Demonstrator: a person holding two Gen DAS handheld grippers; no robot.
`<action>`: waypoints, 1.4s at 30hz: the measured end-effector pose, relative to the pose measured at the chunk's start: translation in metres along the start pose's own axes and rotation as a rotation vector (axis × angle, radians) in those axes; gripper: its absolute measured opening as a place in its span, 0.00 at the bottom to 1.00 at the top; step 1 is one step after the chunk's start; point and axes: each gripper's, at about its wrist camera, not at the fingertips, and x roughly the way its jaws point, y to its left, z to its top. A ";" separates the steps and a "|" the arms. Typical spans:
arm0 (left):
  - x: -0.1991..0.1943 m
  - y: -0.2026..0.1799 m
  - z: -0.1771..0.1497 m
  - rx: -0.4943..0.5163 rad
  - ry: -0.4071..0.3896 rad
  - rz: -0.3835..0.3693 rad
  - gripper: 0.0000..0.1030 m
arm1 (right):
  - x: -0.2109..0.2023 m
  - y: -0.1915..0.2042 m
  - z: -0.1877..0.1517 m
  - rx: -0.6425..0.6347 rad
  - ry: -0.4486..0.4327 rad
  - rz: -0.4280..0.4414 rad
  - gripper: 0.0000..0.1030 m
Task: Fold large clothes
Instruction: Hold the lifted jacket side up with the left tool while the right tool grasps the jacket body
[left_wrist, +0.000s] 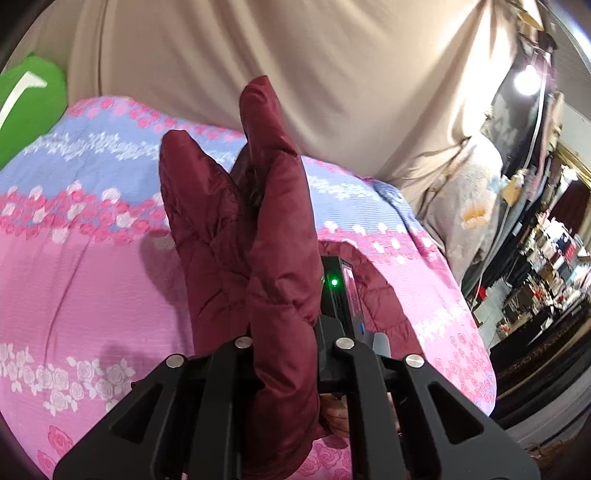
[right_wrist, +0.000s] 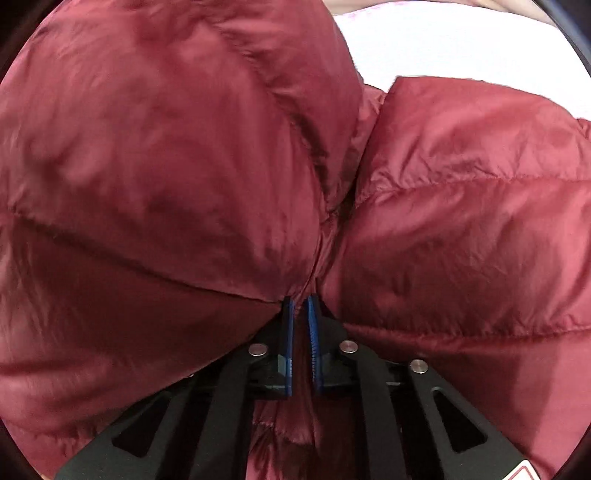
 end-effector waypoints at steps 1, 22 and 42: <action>0.001 0.001 0.001 -0.004 0.002 -0.005 0.10 | 0.000 0.000 0.001 0.000 0.004 0.003 0.10; 0.060 -0.079 -0.006 0.185 0.110 -0.060 0.10 | -0.030 -0.080 0.024 0.165 -0.080 0.038 0.00; 0.195 -0.154 -0.067 0.357 0.339 0.037 0.13 | -0.168 -0.178 -0.056 0.384 -0.292 -0.095 0.08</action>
